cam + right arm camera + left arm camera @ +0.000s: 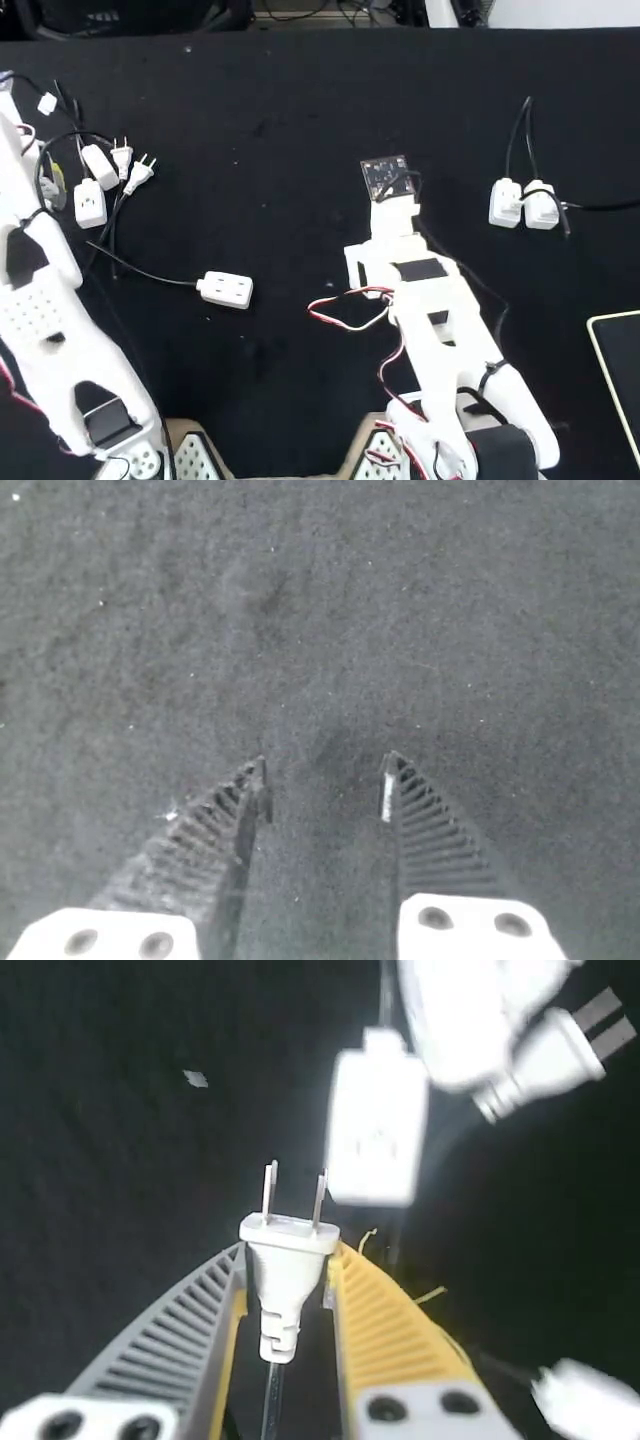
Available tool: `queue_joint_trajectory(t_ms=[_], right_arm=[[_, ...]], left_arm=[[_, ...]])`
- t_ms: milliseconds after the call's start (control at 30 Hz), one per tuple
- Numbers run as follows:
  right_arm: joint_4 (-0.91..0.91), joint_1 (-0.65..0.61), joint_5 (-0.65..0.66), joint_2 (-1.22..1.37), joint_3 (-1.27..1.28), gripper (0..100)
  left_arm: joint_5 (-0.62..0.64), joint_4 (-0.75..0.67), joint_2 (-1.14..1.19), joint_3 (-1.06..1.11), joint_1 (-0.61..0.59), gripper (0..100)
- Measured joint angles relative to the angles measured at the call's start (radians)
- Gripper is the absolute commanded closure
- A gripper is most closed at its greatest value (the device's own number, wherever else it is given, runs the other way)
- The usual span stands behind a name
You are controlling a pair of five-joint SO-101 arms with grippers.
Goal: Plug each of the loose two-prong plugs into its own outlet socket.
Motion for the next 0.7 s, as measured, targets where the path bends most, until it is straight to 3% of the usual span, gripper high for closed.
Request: queue_joint_trajectory(t_ms=[133, 333, 567, 700], right_arm=[[0.000, 0.000, 0.000, 0.000, 0.000, 82.7], [0.000, 0.000, 0.000, 0.000, 0.000, 82.8], [0.000, 0.104, -0.115, 0.000, -0.002, 82.7], [0.000, 0.141, -0.155, 0.000, -0.018, 82.8]], left_arm=[[0.002, 0.000, -0.253, 0.293, 0.078, 97], [0.005, -0.037, -0.574, 0.690, 0.319, 97], [0.003, -0.336, -0.847, 1.158, 0.574, 97], [0.098, -0.537, -0.996, 1.401, 0.667, 97]])
